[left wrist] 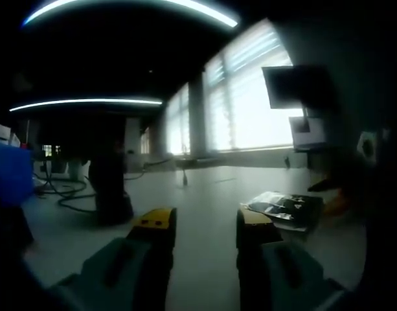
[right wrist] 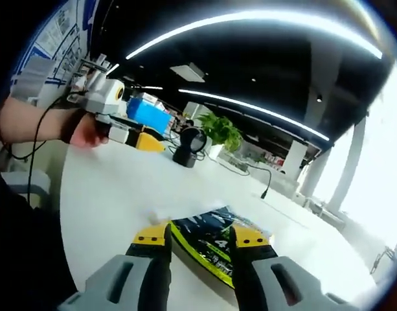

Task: Clip sheet goods on table flip sheet goods clip sheet goods scan sheet goods put sheet goods back to table

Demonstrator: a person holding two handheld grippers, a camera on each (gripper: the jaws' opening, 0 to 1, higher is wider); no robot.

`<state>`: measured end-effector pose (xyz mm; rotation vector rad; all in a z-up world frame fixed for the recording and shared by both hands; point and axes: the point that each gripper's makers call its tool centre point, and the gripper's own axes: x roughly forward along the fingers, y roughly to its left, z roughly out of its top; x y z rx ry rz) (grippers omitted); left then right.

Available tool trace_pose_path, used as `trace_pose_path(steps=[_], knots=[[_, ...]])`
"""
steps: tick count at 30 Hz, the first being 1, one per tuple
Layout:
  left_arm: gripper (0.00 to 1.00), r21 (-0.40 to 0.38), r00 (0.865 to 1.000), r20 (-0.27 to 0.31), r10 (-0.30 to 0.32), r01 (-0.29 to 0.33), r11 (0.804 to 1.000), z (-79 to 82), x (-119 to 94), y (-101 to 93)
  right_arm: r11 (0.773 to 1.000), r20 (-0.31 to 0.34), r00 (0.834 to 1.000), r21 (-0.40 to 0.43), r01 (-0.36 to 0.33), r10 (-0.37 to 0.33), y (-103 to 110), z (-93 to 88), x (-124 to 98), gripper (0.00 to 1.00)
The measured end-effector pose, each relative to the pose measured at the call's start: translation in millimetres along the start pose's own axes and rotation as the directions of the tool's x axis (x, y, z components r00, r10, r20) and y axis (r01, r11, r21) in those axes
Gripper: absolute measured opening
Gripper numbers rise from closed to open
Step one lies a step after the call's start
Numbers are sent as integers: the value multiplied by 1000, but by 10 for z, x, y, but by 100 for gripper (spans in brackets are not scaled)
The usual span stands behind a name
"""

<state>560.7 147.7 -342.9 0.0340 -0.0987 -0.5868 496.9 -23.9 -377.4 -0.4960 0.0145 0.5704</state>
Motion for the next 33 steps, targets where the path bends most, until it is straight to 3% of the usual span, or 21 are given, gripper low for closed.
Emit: trace_pose_path(steps=[6, 18, 33], knots=[[30, -1, 1000, 0, -2, 2, 1000, -1, 2, -2, 999, -28, 999, -32, -24, 23, 45, -55, 39, 29], [30, 0, 1000, -1, -1, 1, 1000, -4, 8, -14, 998, -47, 997, -17, -57, 56, 74, -88, 93, 21], [30, 0, 1000, 1, -2, 2, 1000, 2, 5, -22, 997, -61, 996, -25, -73, 71, 122, -110, 97, 20]])
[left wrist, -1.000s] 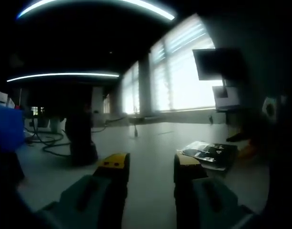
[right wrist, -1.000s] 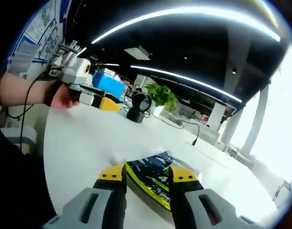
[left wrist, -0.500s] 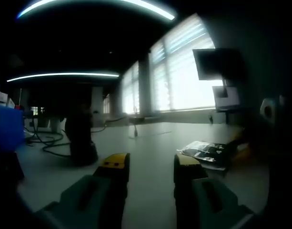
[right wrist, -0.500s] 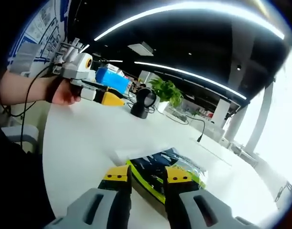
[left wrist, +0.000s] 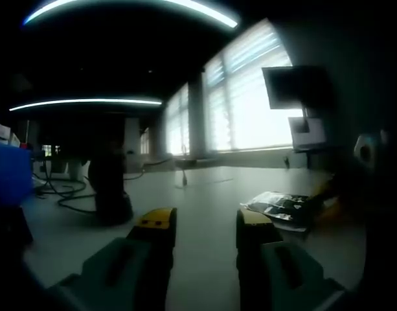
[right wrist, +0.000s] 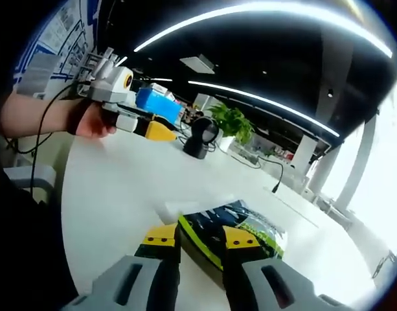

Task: Clip sheet goods on table flip sheet goods clip sheet goods scan sheet goods put sheet goods back to table

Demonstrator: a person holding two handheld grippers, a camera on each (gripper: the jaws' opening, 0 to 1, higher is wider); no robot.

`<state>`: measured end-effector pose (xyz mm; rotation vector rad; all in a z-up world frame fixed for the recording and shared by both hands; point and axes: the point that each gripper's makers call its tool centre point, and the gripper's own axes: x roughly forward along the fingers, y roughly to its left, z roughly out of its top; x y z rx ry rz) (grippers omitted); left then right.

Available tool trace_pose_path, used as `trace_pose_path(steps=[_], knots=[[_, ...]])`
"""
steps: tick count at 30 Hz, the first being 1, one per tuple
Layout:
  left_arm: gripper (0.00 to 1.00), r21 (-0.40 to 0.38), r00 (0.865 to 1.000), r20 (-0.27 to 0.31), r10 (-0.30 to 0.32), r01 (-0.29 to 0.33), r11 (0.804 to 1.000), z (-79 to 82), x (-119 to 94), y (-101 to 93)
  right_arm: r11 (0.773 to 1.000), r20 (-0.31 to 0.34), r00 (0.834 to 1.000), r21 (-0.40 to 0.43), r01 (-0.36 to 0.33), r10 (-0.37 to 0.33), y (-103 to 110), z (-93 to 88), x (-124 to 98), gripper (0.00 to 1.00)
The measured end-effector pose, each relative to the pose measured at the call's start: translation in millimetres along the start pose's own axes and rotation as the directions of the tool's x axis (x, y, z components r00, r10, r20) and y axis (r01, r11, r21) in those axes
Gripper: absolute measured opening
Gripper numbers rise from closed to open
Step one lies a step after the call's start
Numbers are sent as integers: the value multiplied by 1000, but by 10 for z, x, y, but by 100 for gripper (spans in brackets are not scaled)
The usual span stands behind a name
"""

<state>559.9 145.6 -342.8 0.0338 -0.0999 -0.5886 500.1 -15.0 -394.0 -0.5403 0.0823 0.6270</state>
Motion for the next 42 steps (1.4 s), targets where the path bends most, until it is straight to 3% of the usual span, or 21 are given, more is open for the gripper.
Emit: trace_pose_path(steps=[11, 20, 24, 38, 40, 42], knots=[[30, 3, 1000, -1, -1, 1, 1000, 1, -4, -7, 1000, 2, 1000, 9, -9, 9, 25, -5, 37, 18], [30, 4, 1000, 0, -1, 1, 1000, 3, -8, -10, 999, -14, 999, 7, -48, 48, 117, -40, 67, 0], [29, 3, 1000, 0, -1, 1, 1000, 4, -11, -11, 999, -11, 999, -5, -43, 43, 129, -28, 56, 0], [29, 4, 1000, 1, -1, 1, 1000, 6, -12, -19, 996, -1, 997, 43, -74, 74, 169, -3, -273, 0], [29, 5, 1000, 0, 1, -1, 1000, 6, -13, -17, 993, 16, 996, 75, -89, 88, 183, 54, -286, 0], [29, 5, 1000, 1, 3, -3, 1000, 7, -14, -14, 972, 46, 989, 187, -145, 139, 278, 120, -305, 0]])
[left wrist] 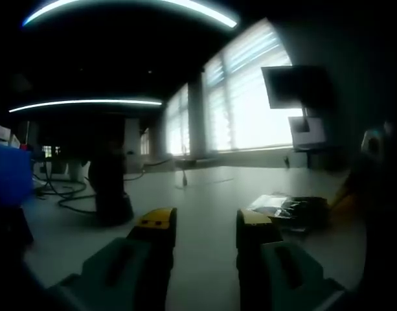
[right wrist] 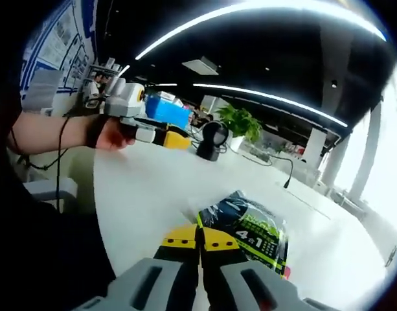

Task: Clip sheet goods on table flip sheet goods clip sheet goods scan sheet goods put sheet goods back to table

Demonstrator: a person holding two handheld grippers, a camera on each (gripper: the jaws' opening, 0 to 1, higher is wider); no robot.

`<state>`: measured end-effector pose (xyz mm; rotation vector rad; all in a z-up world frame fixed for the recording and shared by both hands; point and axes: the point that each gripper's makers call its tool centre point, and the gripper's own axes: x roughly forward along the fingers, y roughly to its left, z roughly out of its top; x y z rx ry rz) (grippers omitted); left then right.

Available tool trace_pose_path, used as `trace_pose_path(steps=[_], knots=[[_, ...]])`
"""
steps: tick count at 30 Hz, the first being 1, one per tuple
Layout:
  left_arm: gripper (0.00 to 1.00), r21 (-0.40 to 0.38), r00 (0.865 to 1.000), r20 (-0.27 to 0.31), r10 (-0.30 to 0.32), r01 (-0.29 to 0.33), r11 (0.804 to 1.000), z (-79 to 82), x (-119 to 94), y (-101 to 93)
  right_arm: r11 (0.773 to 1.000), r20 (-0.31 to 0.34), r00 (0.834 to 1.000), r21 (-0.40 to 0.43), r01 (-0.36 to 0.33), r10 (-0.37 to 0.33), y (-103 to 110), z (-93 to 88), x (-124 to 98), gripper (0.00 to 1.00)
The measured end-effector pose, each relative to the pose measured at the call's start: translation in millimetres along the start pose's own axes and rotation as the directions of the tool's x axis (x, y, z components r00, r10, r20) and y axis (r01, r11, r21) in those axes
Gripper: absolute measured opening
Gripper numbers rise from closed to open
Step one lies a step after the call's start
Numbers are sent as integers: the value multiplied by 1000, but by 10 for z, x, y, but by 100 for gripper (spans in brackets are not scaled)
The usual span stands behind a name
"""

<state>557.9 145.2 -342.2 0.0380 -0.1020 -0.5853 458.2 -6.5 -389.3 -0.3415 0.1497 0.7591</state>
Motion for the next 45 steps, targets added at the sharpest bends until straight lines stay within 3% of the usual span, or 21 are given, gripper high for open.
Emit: trace_pose_path(steps=[1, 4, 12, 16, 20, 25, 28, 33, 40, 45], knots=[[29, 0, 1000, -1, 1, -1, 1000, -1, 0, 2, 1000, -3, 1000, 6, -8, 8, 15, -1, -3, 0], [29, 0, 1000, -2, 1, -1, 1000, -3, 1, 2, 994, -39, 999, -102, -28, 24, 68, -56, -6, 0], [29, -1, 1000, 0, -1, 1, 1000, 0, 0, 1, 994, -42, 999, -108, -23, 19, 87, -49, -8, 0], [29, -1, 1000, 1, -1, 1, 1000, 1, -1, 2, 988, -29, 1000, -156, -14, 9, 98, -33, 3, 0], [29, 0, 1000, 1, 0, 0, 1000, 1, -2, 5, 973, -23, 1000, -231, 10, -16, 82, -20, 26, 10], [29, 0, 1000, 1, -1, 1, 1000, 1, -3, 6, 970, -11, 1000, -243, 4, -7, 151, -8, 52, 14], [29, 1, 1000, 1, -1, 1, 1000, 1, -2, 9, 955, 4, 1000, -294, 29, -29, 161, 18, 89, 16], [29, 1, 1000, 1, -1, 1, 1000, 0, -1, 10, 964, -1, 999, -260, 50, -51, 117, -34, 151, 16], [29, 2, 1000, 0, -3, 3, 1000, 0, 2, 10, 957, 7, 996, -279, 83, -85, 26, -41, 212, 14], [29, 3, 1000, 0, -2, 2, 1000, 0, 2, 13, 958, 4, 996, -274, 88, -91, 38, -55, 264, 5]])
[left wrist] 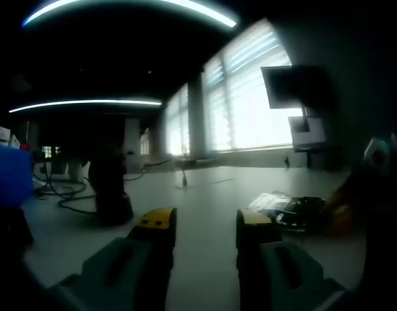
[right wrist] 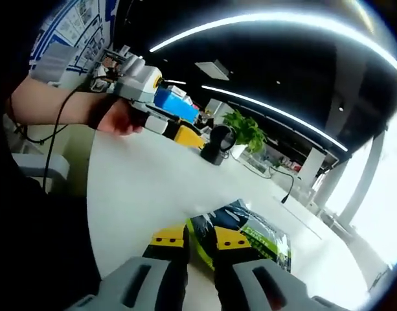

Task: Clip sheet goods on table flip sheet goods clip sheet goods scan sheet goods put sheet goods back to table

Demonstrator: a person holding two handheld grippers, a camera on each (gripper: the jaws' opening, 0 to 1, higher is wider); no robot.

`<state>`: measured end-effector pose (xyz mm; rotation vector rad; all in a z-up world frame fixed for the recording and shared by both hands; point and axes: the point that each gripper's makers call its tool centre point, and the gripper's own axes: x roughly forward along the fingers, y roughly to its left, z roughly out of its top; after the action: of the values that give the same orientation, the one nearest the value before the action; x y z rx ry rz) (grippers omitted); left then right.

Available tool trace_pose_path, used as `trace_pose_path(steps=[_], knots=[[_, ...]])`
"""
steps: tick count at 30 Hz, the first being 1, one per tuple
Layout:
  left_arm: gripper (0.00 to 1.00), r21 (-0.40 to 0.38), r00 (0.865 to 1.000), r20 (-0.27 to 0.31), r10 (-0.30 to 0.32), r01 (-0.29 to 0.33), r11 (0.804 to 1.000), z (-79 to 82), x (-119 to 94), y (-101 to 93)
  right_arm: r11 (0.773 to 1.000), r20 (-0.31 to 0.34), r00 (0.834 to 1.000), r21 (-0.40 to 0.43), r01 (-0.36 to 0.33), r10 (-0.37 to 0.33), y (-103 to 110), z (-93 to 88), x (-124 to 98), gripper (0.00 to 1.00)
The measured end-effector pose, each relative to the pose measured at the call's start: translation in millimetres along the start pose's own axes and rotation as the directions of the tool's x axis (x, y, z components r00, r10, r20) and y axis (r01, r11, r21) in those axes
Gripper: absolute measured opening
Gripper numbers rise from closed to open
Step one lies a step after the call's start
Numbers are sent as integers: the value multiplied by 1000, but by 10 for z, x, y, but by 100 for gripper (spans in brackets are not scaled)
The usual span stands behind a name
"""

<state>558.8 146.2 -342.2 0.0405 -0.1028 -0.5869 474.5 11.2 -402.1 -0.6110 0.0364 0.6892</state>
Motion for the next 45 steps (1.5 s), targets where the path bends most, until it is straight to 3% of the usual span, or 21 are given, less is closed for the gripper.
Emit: trace_pose_path(steps=[7, 15, 25, 27, 32, 35, 39, 42, 45], knots=[[29, -2, 1000, 3, 0, 0, 1000, 6, -1, 2, 1000, -7, 1000, -15, 15, -15, -34, -4, -4, 0], [29, -3, 1000, 5, -2, 2, 1000, 9, 1, 0, 984, 31, 999, 180, 17, -23, -169, 74, -55, 0], [29, -1, 1000, 3, -1, 1, 1000, 2, 6, 5, 956, 54, 999, 293, -13, -3, -201, 75, -93, 0], [29, 0, 1000, 2, -1, 1, 1000, 0, 7, 5, 940, 82, 997, 340, -19, -10, -233, 118, -106, 0], [29, 0, 1000, 1, -2, 2, 1000, -4, 8, 7, 867, 121, 992, 498, -29, -36, -373, 191, -152, 0], [29, 0, 1000, 1, -3, 3, 1000, -5, 8, 9, 855, 132, 990, 519, -23, -54, -458, 224, -178, 0], [29, 0, 1000, 1, -3, 3, 1000, -5, 8, 10, 857, 160, 983, 515, -5, -90, -557, 332, -218, 0], [29, -1, 1000, 3, -3, 3, 1000, -1, 7, 10, 832, 168, 978, 554, 8, -121, -667, 364, -242, 0], [29, -1, 1000, 4, -3, 3, 1000, 0, 6, 10, 827, 180, 970, 561, 35, -163, -785, 403, -277, 0]])
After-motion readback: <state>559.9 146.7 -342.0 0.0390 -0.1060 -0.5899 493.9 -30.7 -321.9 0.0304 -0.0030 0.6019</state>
